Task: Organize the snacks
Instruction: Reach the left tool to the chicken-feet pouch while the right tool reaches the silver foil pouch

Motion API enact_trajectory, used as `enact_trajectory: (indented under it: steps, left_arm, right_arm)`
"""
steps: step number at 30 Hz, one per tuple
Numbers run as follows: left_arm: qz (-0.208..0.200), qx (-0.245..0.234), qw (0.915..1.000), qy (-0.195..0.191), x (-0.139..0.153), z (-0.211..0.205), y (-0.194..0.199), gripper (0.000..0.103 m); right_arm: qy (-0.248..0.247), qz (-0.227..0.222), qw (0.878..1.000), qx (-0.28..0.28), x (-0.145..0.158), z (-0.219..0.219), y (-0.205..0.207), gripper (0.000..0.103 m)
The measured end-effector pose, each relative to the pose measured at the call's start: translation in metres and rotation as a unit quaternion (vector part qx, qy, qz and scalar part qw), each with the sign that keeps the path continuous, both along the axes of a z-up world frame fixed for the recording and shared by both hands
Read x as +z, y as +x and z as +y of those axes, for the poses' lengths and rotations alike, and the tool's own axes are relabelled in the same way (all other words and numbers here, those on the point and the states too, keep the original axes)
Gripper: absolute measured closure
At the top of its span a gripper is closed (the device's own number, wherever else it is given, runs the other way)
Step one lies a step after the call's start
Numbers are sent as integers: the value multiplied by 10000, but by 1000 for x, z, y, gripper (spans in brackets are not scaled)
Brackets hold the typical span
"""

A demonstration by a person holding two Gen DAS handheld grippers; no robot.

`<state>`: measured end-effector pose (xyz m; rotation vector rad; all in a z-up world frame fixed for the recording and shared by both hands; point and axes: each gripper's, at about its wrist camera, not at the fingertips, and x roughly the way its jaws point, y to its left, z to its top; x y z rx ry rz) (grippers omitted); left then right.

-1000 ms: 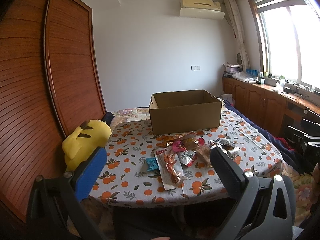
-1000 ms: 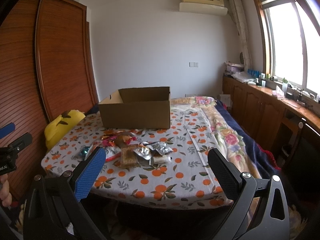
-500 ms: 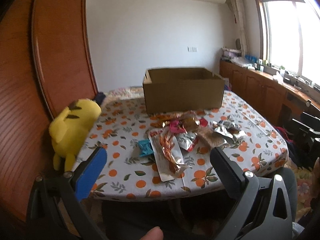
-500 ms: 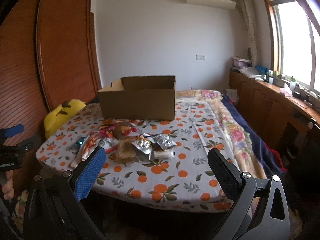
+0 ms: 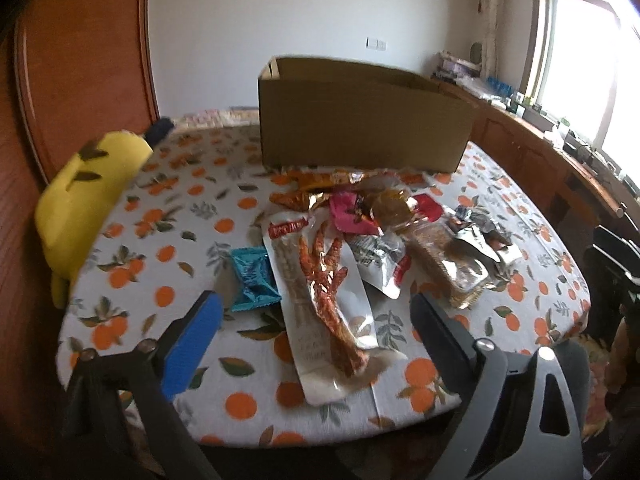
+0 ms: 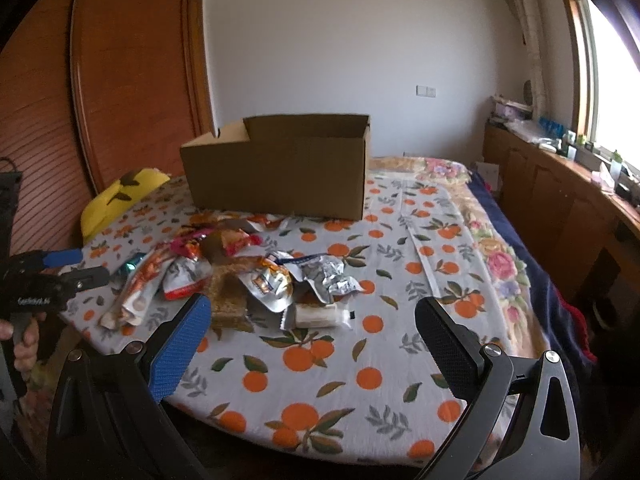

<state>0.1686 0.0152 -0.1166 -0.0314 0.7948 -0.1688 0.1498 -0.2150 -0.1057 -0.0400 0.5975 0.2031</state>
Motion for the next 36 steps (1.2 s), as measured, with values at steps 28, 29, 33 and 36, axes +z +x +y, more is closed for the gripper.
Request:
enact_trajectory:
  steps: [28, 29, 33, 36]
  left_arm:
    - [677, -450, 9957, 442, -38, -13, 71, 53]
    - [666, -473, 9957, 427, -38, -11, 70, 53]
    - [700, -477, 9963, 168, -37, -2, 67, 54]
    - [676, -481, 9965, 82, -36, 0, 63, 54]
  right_arm:
    - [133, 691, 9965, 449, -46, 3, 63, 0]
    - [135, 713, 9963, 466, -46, 3, 66, 0]
    - [138, 830, 9950, 543, -45, 0, 84, 1]
    - [163, 1007, 9928, 630, -46, -3, 102, 1]
